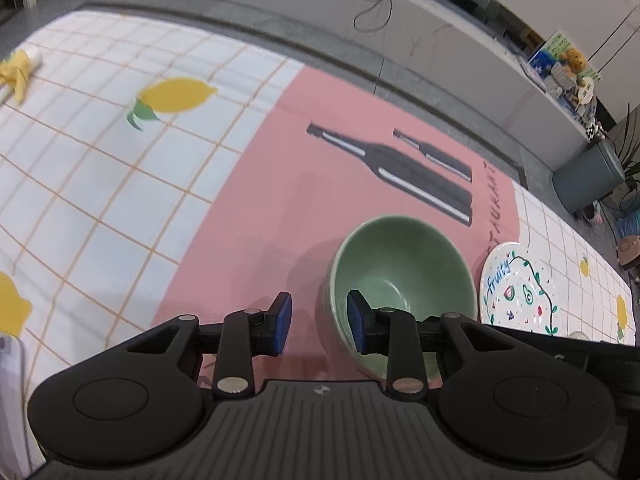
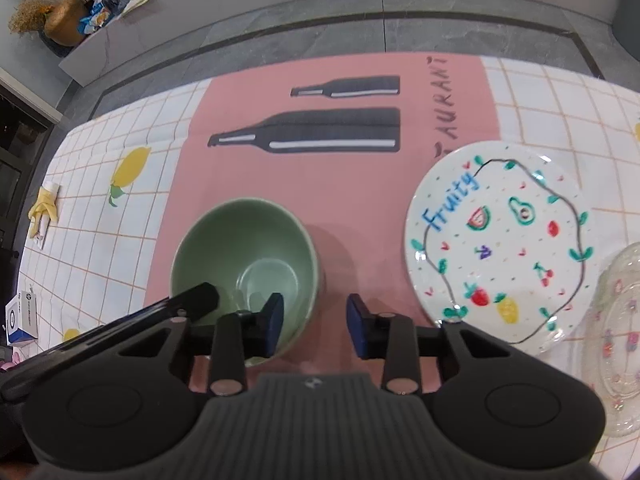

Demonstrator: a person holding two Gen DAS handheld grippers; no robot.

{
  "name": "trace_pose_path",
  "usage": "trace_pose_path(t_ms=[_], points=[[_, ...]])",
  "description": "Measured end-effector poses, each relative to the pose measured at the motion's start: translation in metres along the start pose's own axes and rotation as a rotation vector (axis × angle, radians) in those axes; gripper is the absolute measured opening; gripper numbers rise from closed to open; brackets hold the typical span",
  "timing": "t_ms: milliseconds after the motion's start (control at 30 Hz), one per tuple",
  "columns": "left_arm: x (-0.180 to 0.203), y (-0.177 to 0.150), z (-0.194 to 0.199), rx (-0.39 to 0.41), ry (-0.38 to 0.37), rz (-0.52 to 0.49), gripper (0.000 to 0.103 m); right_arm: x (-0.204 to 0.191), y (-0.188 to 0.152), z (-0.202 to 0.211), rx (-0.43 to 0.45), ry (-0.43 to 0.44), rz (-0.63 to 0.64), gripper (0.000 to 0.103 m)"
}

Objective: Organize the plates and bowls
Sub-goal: 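Close both grippers on the rim of the small green bowl, then carry the green bowl with both grippers over the steel bowls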

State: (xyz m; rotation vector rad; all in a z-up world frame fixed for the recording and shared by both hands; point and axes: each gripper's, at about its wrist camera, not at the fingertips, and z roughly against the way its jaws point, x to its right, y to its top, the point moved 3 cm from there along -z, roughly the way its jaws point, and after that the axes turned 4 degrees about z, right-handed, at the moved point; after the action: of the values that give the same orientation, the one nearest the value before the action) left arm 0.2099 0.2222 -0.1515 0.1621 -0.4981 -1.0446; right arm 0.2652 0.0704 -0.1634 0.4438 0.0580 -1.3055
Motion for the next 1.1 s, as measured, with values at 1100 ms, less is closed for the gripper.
trace_pose_path(t_ms=[1100], points=[[0.042,-0.068,0.062,-0.041,0.037,-0.033,0.011,0.022,-0.068,0.060,-0.065,0.045,-0.064,0.012]])
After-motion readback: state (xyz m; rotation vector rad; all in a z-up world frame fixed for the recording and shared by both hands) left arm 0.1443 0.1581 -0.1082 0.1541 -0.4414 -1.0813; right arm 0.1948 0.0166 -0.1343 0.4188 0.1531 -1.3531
